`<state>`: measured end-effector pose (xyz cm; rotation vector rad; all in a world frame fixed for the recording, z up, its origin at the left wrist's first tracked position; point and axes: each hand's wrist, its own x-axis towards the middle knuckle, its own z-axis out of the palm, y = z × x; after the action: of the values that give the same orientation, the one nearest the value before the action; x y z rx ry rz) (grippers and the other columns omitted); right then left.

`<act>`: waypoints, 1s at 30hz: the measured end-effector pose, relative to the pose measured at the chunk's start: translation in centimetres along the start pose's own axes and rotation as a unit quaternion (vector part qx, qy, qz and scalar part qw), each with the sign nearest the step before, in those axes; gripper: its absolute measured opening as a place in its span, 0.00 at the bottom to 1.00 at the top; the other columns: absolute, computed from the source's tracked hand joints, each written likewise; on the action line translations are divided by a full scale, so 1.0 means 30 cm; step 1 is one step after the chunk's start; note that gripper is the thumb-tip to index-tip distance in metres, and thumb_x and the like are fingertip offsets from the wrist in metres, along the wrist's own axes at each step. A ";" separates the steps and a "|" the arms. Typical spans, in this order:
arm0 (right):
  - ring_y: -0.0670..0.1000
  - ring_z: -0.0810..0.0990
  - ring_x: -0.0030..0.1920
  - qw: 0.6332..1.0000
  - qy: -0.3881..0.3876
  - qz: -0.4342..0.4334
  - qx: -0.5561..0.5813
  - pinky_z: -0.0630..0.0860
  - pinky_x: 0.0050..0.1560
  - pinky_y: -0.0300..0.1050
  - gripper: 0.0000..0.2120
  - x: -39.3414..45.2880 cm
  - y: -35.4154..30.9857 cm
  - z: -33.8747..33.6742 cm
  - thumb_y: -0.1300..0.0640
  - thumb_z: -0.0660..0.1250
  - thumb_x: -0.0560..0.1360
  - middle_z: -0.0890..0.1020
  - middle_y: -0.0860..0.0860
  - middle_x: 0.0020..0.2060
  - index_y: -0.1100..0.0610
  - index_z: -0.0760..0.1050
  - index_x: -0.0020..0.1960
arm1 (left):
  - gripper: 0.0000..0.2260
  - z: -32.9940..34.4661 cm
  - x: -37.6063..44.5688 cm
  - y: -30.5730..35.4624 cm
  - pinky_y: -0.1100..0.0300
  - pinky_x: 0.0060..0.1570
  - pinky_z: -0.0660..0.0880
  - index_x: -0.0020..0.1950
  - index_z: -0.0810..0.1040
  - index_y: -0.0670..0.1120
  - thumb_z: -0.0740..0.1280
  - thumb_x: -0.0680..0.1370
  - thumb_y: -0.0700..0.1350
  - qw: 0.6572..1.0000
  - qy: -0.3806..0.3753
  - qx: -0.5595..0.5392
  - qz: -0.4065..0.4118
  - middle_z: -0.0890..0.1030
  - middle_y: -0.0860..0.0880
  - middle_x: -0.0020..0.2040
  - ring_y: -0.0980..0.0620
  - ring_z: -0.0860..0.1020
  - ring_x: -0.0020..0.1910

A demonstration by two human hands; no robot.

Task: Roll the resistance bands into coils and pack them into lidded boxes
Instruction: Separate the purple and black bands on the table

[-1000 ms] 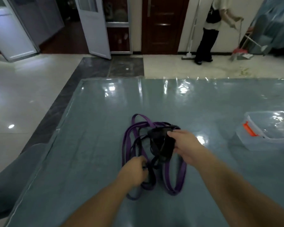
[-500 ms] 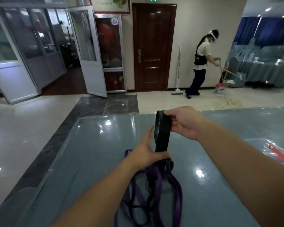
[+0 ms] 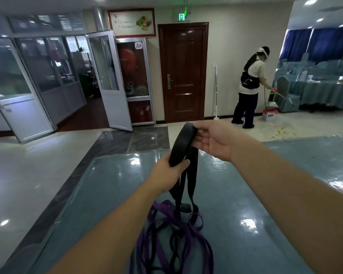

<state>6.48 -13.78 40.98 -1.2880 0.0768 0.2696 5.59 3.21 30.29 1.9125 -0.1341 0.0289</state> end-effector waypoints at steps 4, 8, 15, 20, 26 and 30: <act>0.55 0.90 0.48 0.999 -0.036 -0.009 0.009 0.87 0.48 0.48 0.10 -0.008 -0.024 0.003 0.62 0.66 0.83 0.88 0.59 0.48 0.64 0.78 0.63 | 0.16 0.042 0.011 0.055 0.62 0.52 0.74 0.67 0.79 0.55 0.69 0.81 0.58 0.999 -0.051 0.005 -0.007 0.84 0.55 0.58 0.58 0.81 0.56; 0.55 0.89 0.47 0.998 -0.035 -0.049 -0.024 0.86 0.44 0.47 0.09 -0.006 -0.061 -0.028 0.57 0.67 0.83 0.87 0.59 0.48 0.62 0.78 0.58 | 0.12 0.073 0.048 0.112 0.55 0.52 0.78 0.58 0.81 0.49 0.70 0.81 0.56 0.999 -0.008 -0.035 0.006 0.86 0.50 0.50 0.52 0.85 0.50; 0.55 0.85 0.49 0.989 0.008 -0.090 -0.120 0.83 0.56 0.53 0.09 0.057 0.114 -0.190 0.57 0.67 0.80 0.84 0.57 0.50 0.59 0.78 0.58 | 0.12 0.058 0.085 0.247 0.53 0.43 0.77 0.45 0.80 0.44 0.69 0.83 0.51 0.990 0.047 -0.125 -0.043 0.79 0.49 0.32 0.50 0.79 0.34; 0.48 0.80 0.64 0.950 -0.150 -0.042 -0.271 0.74 0.66 0.48 0.34 0.045 0.314 -0.175 0.46 0.80 0.69 0.82 0.45 0.63 0.45 0.72 0.71 | 0.10 0.051 0.119 0.381 0.48 0.49 0.79 0.47 0.79 0.42 0.69 0.83 0.48 0.965 0.052 -0.245 -0.070 0.77 0.47 0.33 0.49 0.78 0.33; 0.58 0.87 0.52 0.972 -0.046 -0.091 -0.211 0.78 0.64 0.57 0.10 0.056 0.356 -0.115 0.48 0.72 0.79 0.89 0.52 0.44 0.47 0.82 0.39 | 0.11 0.029 0.109 0.459 0.49 0.50 0.84 0.48 0.79 0.42 0.68 0.84 0.49 0.931 0.025 -0.349 -0.107 0.77 0.47 0.36 0.50 0.80 0.34; 0.60 0.83 0.38 0.973 -0.021 -0.093 -0.211 0.80 0.59 0.63 0.16 0.047 0.293 -0.125 0.49 0.72 0.79 0.82 0.56 0.32 0.56 0.77 0.37 | 0.21 -0.027 0.123 0.382 0.41 0.61 0.81 0.61 0.79 0.39 0.67 0.83 0.57 0.922 0.083 -0.351 -0.143 0.86 0.40 0.52 0.43 0.85 0.54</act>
<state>6.09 -14.92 31.40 -1.7000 -0.1442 0.1558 8.07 -0.13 41.61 1.1873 0.2276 -0.0489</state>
